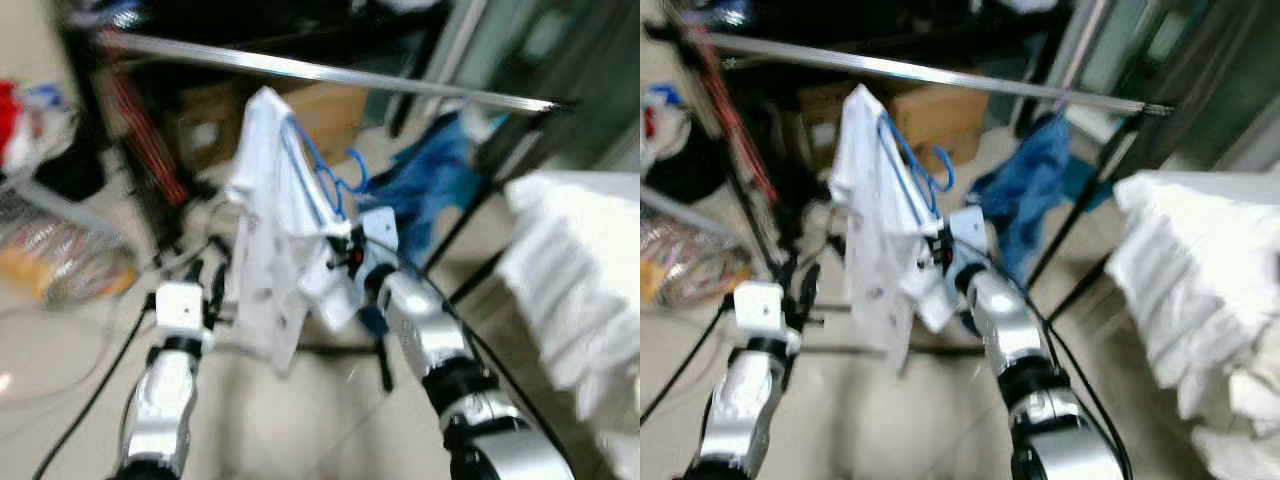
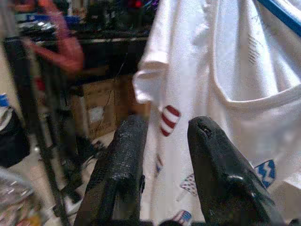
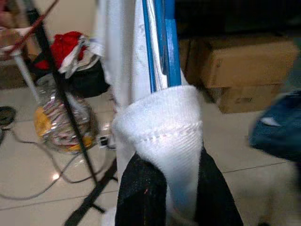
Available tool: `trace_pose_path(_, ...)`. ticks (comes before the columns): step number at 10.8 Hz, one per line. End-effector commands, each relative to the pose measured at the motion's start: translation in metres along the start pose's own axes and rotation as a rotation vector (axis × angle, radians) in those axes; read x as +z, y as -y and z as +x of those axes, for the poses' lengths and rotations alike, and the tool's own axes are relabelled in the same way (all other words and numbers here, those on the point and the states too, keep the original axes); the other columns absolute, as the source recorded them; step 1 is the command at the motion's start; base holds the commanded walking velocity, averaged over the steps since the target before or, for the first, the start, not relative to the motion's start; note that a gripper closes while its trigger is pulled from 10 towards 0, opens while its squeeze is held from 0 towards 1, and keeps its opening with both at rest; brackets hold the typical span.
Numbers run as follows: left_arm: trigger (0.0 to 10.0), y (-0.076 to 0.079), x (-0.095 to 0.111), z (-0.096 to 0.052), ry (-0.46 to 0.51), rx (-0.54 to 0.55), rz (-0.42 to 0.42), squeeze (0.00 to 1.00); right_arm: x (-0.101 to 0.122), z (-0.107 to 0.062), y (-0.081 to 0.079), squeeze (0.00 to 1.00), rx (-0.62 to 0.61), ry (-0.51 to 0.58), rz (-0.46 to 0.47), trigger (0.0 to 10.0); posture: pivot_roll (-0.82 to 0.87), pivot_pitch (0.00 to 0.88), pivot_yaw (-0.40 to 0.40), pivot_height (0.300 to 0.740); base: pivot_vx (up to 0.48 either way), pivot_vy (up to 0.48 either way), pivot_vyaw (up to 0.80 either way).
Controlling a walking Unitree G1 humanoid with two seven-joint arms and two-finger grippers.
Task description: Hang hanger
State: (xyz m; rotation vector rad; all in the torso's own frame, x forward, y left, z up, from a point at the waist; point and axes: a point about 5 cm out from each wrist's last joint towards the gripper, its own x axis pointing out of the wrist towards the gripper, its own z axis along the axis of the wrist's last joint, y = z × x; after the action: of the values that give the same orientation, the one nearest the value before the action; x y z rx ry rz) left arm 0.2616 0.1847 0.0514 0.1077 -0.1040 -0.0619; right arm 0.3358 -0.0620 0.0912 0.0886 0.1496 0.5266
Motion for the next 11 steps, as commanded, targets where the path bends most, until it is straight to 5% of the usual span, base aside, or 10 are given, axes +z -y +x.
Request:
trace_pose_path(1, 10.0, 0.010, 0.001, 0.003, 0.000, -0.026, -0.019, 0.00, 0.011, 0.000, 0.009, 0.00, -0.029, 0.034, -0.013, 10.0, 0.31, 0.006, -0.131, 0.740, 0.424, 0.000, 0.00)
trace_pose_path(8, 10.0, 0.011, 0.001, 0.004, -0.005, -0.032, -0.019, 0.00, 0.019, 0.002, 0.004, 0.00, -0.018, 0.057, -0.017, 10.0, 0.31, 0.005, -0.124, 0.740, 0.424, 0.000, 0.00)
trace_pose_path(11, 10.0, 0.012, 0.002, 0.004, 0.012, -0.034, -0.024, 0.00, 0.030, 0.005, 0.001, 0.00, -0.007, 0.084, -0.028, 10.0, 0.31, 0.005, -0.123, 0.740, 0.000, 0.000, 0.00)
